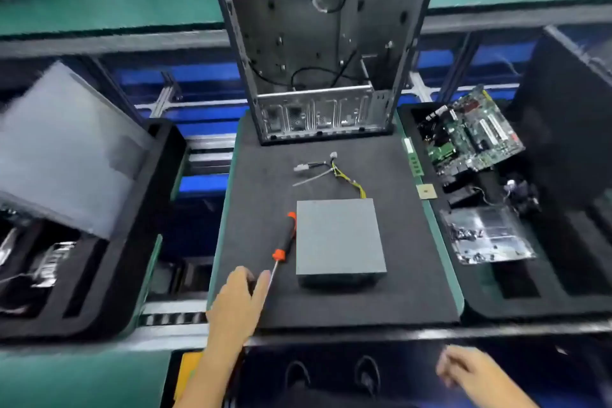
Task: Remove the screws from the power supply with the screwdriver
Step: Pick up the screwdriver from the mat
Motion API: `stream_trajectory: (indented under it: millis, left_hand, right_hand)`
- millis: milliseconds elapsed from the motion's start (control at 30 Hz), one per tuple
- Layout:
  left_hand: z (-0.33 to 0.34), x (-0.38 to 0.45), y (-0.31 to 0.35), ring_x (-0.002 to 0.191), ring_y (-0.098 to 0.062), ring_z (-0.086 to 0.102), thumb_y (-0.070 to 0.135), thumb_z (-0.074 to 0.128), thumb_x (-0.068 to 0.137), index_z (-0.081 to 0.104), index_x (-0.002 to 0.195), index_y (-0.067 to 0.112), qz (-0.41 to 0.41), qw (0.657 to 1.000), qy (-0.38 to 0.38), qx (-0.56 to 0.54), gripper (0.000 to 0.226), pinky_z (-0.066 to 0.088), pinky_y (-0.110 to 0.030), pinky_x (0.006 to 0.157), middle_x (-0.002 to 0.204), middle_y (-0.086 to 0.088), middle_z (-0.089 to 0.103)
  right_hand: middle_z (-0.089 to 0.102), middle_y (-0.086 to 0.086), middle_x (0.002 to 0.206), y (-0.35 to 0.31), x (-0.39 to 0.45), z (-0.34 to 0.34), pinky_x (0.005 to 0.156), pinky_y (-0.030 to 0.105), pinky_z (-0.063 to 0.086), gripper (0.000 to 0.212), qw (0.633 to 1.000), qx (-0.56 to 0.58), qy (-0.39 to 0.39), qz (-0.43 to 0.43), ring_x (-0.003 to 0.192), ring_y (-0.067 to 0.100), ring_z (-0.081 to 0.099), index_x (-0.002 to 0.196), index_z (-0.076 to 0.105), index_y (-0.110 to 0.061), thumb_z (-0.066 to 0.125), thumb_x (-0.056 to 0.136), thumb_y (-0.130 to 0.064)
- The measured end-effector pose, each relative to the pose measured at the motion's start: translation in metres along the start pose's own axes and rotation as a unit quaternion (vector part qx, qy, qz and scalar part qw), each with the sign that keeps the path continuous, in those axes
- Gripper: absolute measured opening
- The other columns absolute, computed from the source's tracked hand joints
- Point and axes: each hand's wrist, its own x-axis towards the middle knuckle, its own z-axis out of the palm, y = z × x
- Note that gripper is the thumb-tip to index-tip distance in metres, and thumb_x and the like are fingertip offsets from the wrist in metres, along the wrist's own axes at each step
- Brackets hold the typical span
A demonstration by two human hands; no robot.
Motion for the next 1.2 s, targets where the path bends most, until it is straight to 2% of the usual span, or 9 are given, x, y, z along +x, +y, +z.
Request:
stream_trajectory:
  millis: [100, 267, 367, 500, 633, 733, 833, 933, 1200]
  left_hand:
    - [0.008, -0.004, 0.005, 0.071, -0.011, 0.051, 0.054, 0.048, 0.091, 0.040, 0.086, 0.029, 0.068, 0.996, -0.010, 0.056, 0.027, 0.042, -0.033, 0.061, 0.076, 0.011, 0.052]
    - [0.015, -0.003, 0.010, 0.061, -0.023, 0.046, 0.030, 0.045, 0.098, 0.035, 0.080, 0.020, 0.036, 0.994, -0.013, 0.102, 0.023, 0.038, -0.035, 0.055, 0.070, 0.003, 0.049]
    - [0.005, 0.004, 0.005, 0.064, -0.032, 0.050, 0.018, 0.048, 0.096, 0.047, 0.077, 0.016, -0.046, 0.998, 0.022, -0.028, 0.019, 0.038, -0.037, 0.056, 0.065, -0.005, 0.054]
    - [-0.022, 0.004, 0.001, 0.064, -0.031, 0.051, 0.009, 0.045, 0.094, 0.051, 0.070, 0.021, -0.038, 0.994, 0.071, -0.080, 0.027, 0.043, -0.039, 0.059, 0.063, -0.007, 0.055]
    - [-0.044, -0.006, 0.039, 0.049, -0.013, 0.038, 0.010, 0.044, 0.096, 0.049, 0.070, 0.026, 0.069, 0.976, 0.088, -0.189, 0.031, 0.032, -0.031, 0.048, 0.051, 0.006, 0.043]
    - [-0.053, -0.012, 0.086, 0.047, -0.006, 0.033, 0.026, 0.041, 0.094, 0.048, 0.074, 0.027, 0.171, 0.948, 0.055, -0.264, 0.022, 0.027, -0.022, 0.046, 0.052, 0.006, 0.040]
    - [-0.056, -0.005, 0.121, 0.049, -0.012, 0.036, 0.032, 0.040, 0.092, 0.048, 0.076, 0.030, 0.241, 0.930, 0.027, -0.275, 0.018, 0.030, -0.026, 0.049, 0.057, -0.001, 0.045]
    - [-0.058, 0.021, 0.138, 0.051, -0.007, 0.043, 0.035, 0.044, 0.090, 0.053, 0.078, 0.029, 0.257, 0.922, -0.002, -0.288, 0.016, 0.035, -0.020, 0.052, 0.060, 0.005, 0.057]
    - [-0.029, 0.094, 0.112, 0.089, -0.002, 0.052, 0.010, 0.060, 0.089, 0.064, 0.105, 0.019, 0.178, 0.958, 0.003, -0.225, 0.018, 0.042, -0.020, 0.082, 0.101, 0.009, 0.062]
  right_hand:
    - [0.067, -0.004, 0.060, -0.011, 0.016, 0.011, 0.073, 0.032, 0.051, 0.048, 0.997, -0.072, 0.003, 0.002, 0.064, 0.014, 0.062, 0.057, 0.059, -0.031, 0.053, 0.085, 0.008]
    - [0.067, -0.010, 0.069, -0.041, 0.014, 0.009, 0.063, 0.030, 0.049, 0.042, 0.997, -0.067, 0.007, -0.044, 0.061, 0.017, 0.058, 0.067, 0.061, -0.033, 0.049, 0.087, 0.001]
    - [0.066, -0.011, 0.069, -0.069, 0.010, -0.001, 0.054, 0.021, 0.042, 0.043, 0.992, -0.029, 0.059, -0.107, 0.053, 0.010, 0.050, 0.074, 0.062, -0.038, 0.051, 0.087, 0.002]
    - [0.066, -0.004, 0.067, -0.131, 0.013, -0.024, 0.047, 0.018, 0.036, 0.040, 0.973, 0.074, 0.085, -0.199, 0.049, 0.008, 0.046, 0.077, 0.066, -0.033, 0.052, 0.089, 0.003]
    - [0.065, -0.003, 0.068, -0.206, 0.035, -0.024, 0.049, 0.016, 0.040, 0.011, 0.952, 0.189, -0.054, -0.234, 0.053, 0.009, 0.052, 0.094, 0.069, -0.028, 0.062, 0.090, -0.021]
    - [0.064, 0.001, 0.073, -0.249, 0.058, -0.020, 0.044, 0.021, 0.034, 0.028, 0.943, 0.209, -0.108, -0.237, 0.050, 0.018, 0.049, 0.103, 0.060, -0.025, 0.058, 0.084, -0.045]
    - [0.064, 0.003, 0.066, -0.276, 0.072, -0.028, 0.040, 0.021, 0.031, 0.028, 0.924, 0.277, -0.061, -0.257, 0.041, 0.016, 0.044, 0.078, 0.060, -0.017, 0.060, 0.083, -0.044]
    - [0.065, 0.000, 0.056, -0.294, 0.084, -0.046, 0.037, 0.016, 0.032, 0.028, 0.912, 0.290, 0.015, -0.290, 0.036, 0.013, 0.045, 0.073, 0.057, -0.009, 0.065, 0.081, -0.035]
    - [0.069, 0.002, 0.062, -0.324, 0.118, -0.068, 0.048, 0.022, 0.045, 0.029, 0.913, 0.128, 0.166, -0.350, 0.041, 0.003, 0.052, 0.065, 0.054, -0.013, 0.069, 0.084, -0.029]
